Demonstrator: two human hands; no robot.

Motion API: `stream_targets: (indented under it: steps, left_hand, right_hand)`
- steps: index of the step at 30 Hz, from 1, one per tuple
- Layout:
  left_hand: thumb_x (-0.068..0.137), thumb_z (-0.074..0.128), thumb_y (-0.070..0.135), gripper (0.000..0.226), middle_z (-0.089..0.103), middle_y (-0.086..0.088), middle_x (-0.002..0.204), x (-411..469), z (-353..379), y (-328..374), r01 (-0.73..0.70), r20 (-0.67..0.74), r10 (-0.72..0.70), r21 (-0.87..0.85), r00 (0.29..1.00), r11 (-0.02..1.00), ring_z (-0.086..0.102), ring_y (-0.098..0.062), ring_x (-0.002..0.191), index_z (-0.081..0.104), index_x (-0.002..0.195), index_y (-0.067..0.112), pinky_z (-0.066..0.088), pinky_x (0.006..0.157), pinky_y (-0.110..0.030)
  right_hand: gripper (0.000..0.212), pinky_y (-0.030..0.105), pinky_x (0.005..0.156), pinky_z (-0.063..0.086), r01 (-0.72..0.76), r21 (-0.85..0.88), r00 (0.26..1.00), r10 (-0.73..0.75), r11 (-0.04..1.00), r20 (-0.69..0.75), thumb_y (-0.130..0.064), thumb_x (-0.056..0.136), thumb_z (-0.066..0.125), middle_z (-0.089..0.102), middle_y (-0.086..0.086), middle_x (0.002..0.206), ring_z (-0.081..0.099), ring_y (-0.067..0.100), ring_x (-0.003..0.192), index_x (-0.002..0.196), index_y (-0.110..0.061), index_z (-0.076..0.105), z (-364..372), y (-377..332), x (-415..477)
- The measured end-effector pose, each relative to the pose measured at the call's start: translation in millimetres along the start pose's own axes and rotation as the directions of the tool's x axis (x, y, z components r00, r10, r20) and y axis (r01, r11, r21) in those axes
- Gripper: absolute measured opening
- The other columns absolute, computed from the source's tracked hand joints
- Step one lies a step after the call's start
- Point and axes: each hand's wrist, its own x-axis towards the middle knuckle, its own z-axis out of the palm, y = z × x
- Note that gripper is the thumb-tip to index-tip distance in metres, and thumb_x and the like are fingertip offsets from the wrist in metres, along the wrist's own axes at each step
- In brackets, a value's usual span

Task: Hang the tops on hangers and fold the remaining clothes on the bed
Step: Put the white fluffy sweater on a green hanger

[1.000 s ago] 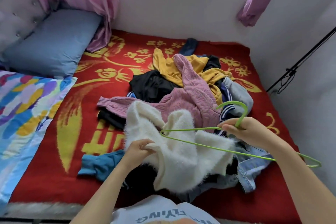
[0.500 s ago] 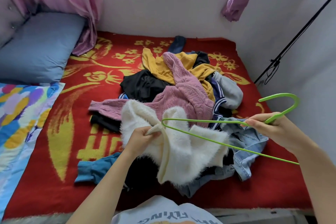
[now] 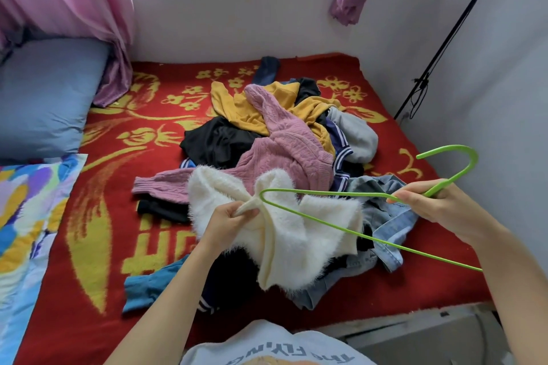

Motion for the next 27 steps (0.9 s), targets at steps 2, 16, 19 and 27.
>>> stream_targets:
  steps: [2,16,19,27]
  left_hand:
    - [0.083,0.065,0.004,0.021,0.049,0.007,0.055,-1,-1,1,0.003,-0.018,-0.003,-0.009,1.000,1.000,0.044,0.000,0.050,0.059,0.063,0.006,0.035,0.051,-0.012]
    - [0.079,0.071,0.011,0.030,0.061,0.004,0.078,18,6,8,-0.194,0.080,0.182,0.177,0.980,0.965,0.056,-0.005,0.073,0.072,0.070,0.040,0.043,0.073,-0.021]
    - [0.074,0.069,0.052,0.008,0.061,0.013,0.085,20,7,15,-0.412,0.202,0.363,0.324,0.910,0.852,0.055,-0.001,0.079,0.068,0.082,0.049,0.042,0.072,-0.016]
    - [0.089,0.043,0.058,0.047,0.056,0.006,0.063,20,42,48,-0.745,0.311,0.705,0.480,0.638,0.463,0.048,-0.010,0.060,0.067,0.077,0.020,0.038,0.050,-0.028]
  right_hand:
    - [0.034,0.012,0.040,0.019,-0.005,-0.014,1.000,0.005,1.000,0.005,-0.057,0.071,0.070,0.028,-0.008,0.044,0.022,0.003,0.043,0.075,-0.024,0.076,0,-4,-3]
    - [0.030,0.013,0.046,0.029,-0.026,-0.215,0.999,0.021,0.976,-0.024,-0.005,0.089,0.058,0.047,-0.006,0.043,0.036,0.005,0.044,0.069,-0.023,0.070,16,-18,-10]
    - [0.025,0.012,0.046,0.030,-0.011,-0.210,1.000,0.011,0.978,-0.003,-0.004,0.089,0.058,0.049,-0.006,0.042,0.040,0.005,0.042,0.074,-0.017,0.072,15,-21,-7]
    - [0.021,0.012,0.049,0.028,0.080,-0.104,0.990,-0.091,0.991,-0.109,0.002,0.087,0.059,0.047,-0.002,0.043,0.039,0.002,0.044,0.069,0.009,0.066,65,-16,15]
